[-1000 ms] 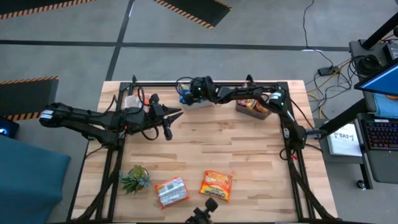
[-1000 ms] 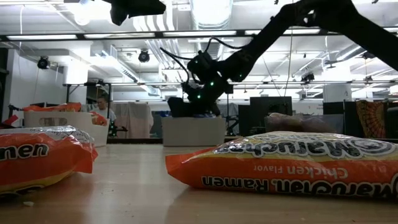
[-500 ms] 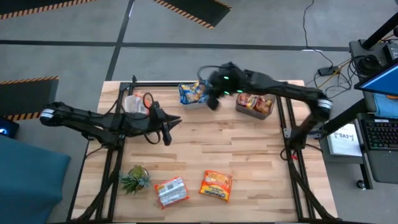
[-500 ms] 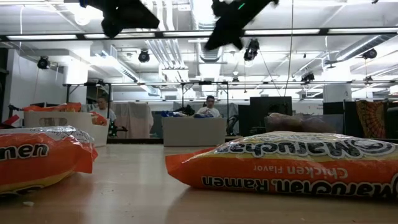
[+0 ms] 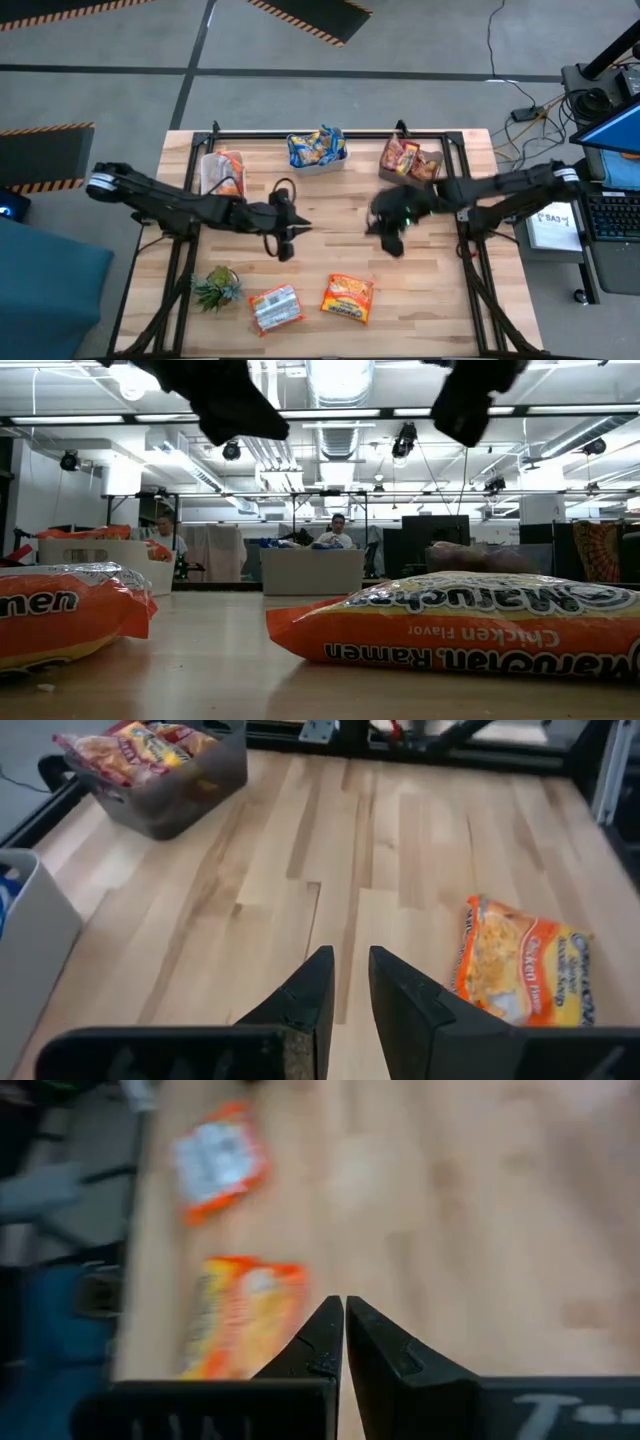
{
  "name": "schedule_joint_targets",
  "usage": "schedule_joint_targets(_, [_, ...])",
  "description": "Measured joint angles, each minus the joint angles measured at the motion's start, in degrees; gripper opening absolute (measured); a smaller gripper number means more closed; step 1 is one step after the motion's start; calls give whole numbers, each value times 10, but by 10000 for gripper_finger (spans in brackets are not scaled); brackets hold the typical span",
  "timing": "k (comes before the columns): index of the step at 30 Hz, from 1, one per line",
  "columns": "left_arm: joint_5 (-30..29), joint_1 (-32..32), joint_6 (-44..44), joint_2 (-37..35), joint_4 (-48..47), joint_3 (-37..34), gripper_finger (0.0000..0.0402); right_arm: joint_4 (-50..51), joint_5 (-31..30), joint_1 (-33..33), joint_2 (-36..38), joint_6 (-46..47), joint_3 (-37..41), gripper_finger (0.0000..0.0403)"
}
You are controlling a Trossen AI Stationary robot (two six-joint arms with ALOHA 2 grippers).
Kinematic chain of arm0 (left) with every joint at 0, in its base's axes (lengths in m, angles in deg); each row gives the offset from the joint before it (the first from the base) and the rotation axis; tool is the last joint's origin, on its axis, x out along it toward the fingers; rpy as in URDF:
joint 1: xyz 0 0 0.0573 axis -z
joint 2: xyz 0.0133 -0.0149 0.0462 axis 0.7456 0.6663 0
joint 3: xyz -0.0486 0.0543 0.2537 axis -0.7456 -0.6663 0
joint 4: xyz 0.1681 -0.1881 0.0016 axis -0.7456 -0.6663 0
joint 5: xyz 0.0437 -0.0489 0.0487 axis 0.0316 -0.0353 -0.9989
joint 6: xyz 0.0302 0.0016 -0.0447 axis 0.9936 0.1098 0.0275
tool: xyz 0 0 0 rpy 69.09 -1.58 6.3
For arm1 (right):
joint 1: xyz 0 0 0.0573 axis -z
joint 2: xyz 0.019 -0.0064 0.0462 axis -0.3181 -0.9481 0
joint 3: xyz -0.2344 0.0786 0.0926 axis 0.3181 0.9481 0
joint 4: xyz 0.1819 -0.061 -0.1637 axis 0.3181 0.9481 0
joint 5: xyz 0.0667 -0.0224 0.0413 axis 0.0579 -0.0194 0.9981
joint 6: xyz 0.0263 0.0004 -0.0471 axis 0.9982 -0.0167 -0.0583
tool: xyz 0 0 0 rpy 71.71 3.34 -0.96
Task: Sort Maruchan noodles
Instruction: Put the middle orange noodle pack into the white bin
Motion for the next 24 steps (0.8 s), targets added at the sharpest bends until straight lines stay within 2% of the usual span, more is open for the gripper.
schedule_joint_targets(6, [0, 1, 27, 35, -45, 63, 49, -147, 1, -113, -26, 115, 95, 9])
schedule_joint_targets(12, [0, 4, 28, 41, -57, 88, 49, -171, 3, -184, -102, 183, 118, 9])
schedule_joint_targets(19, [-1, 5, 28, 35, -52, 88, 49, -261, 4, -207, -224, 186, 117, 9])
schedule_joint_targets(24, [-1, 5, 34, 35, -50, 88, 49, -371, 39, -188, -291, 158, 118, 9])
